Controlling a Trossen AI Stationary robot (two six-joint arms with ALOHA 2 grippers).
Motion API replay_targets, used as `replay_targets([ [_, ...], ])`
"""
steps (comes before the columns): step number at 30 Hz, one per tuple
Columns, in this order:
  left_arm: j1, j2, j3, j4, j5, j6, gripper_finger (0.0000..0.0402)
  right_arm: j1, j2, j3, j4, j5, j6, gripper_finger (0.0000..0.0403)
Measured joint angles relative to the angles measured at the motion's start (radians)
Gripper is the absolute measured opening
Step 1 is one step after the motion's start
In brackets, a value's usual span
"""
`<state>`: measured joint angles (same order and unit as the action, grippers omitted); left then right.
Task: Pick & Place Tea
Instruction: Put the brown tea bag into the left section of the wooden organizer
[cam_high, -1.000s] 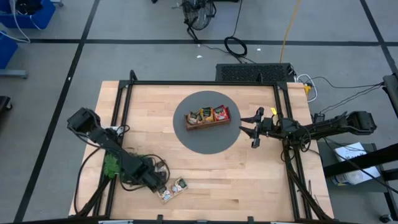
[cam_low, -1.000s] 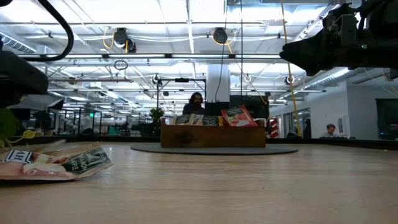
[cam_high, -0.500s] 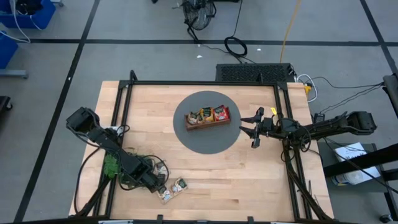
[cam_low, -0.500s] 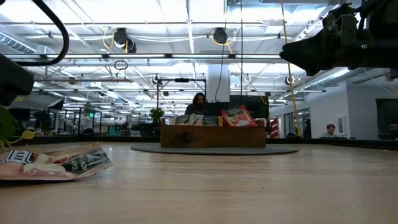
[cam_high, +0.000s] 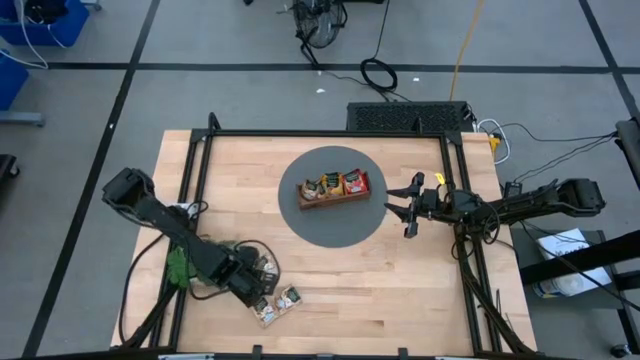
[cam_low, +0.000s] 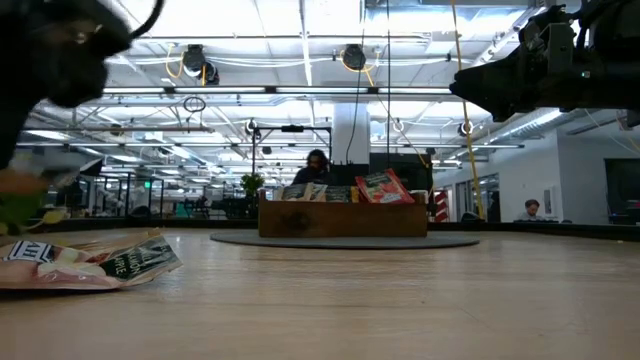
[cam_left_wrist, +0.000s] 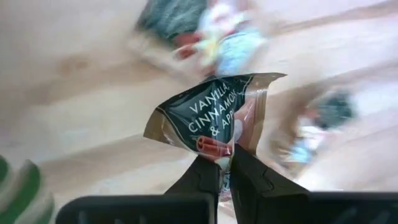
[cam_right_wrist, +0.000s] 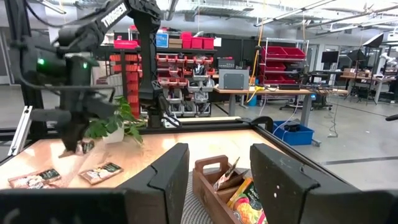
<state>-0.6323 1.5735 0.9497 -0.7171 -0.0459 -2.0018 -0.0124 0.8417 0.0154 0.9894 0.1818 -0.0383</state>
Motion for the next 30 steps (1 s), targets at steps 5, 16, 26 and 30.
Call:
replay_targets([
  [5, 0.074, -0.002, 0.130, -0.149, -0.046, 0.173, 0.0018, 0.000, 0.000, 0.000, 0.001, 0.000, 0.000, 0.0155],
  [16, 0.376, -0.002, 0.209, -0.108, -0.602, 0.827, 0.0018, 0.000, 0.000, 0.000, 0.001, 0.000, 0.000, 0.0155],
  [26, 0.595, -0.002, -0.029, 0.578, -0.674, 1.368, 0.0018, 0.000, 0.000, 0.000, 0.000, 0.000, 0.000, 0.0155],
  [30, 0.655, -0.001, -0.164, 0.853, -0.571, 1.447, 0.0018, 0.000, 0.000, 0.000, 0.001, 0.000, 0.000, 0.0155],
])
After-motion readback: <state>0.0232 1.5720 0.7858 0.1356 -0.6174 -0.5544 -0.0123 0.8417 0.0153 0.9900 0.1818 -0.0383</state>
